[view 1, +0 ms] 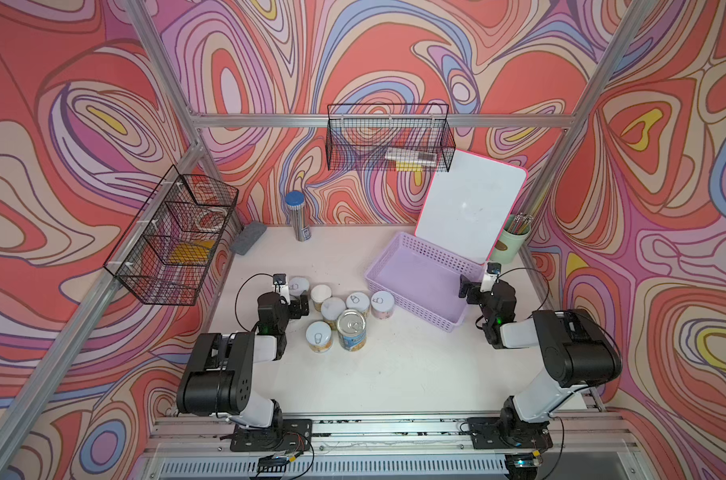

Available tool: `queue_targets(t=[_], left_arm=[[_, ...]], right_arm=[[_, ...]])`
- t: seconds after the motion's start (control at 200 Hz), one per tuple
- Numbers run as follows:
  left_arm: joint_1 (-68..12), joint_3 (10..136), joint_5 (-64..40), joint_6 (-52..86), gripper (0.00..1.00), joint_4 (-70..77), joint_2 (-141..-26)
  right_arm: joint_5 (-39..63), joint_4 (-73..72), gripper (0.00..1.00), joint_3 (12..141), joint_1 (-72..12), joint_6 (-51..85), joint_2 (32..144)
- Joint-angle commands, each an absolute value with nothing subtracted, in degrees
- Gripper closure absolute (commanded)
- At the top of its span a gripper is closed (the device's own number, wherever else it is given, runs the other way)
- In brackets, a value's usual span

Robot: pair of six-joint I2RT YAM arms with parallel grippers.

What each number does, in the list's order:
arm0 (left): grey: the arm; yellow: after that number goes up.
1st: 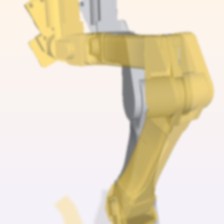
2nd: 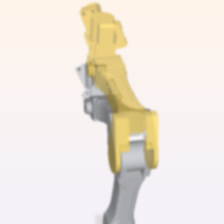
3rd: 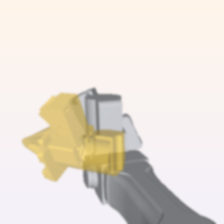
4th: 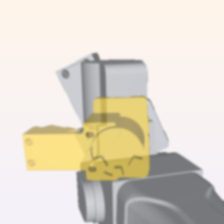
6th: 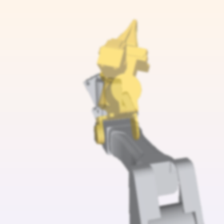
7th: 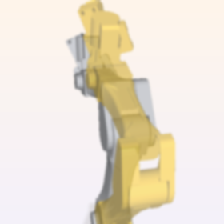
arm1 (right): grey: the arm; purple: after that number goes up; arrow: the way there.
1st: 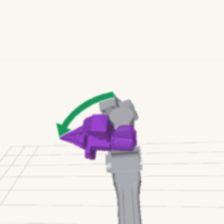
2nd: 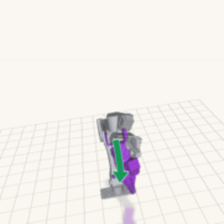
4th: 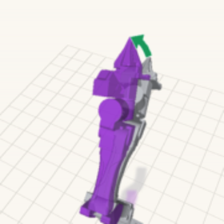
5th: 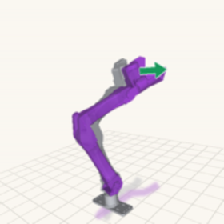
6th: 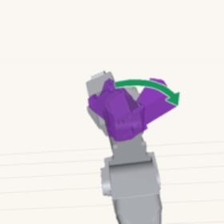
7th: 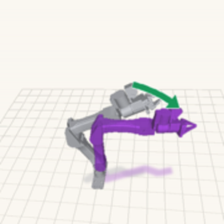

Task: Put the canned food in the basket
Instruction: Adjust the basket at the center of the board.

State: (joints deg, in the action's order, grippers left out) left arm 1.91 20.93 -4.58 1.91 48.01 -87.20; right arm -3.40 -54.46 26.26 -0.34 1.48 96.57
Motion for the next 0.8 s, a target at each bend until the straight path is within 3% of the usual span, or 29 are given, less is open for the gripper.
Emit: queue_targets(t=[0.0, 0.791], left_arm=[[1.84, 21.88, -5.02, 1.42, 0.01, 49.48, -87.91], [1.83, 20.97, -4.74, 1.40, 0.01, 48.97, -85.22]], right_arm=[[-3.25, -54.93, 0.01, 26.85, -0.18, 1.27, 97.51], [-1.85, -55.02, 0.02, 26.04, -0.18, 0.53, 95.94]])
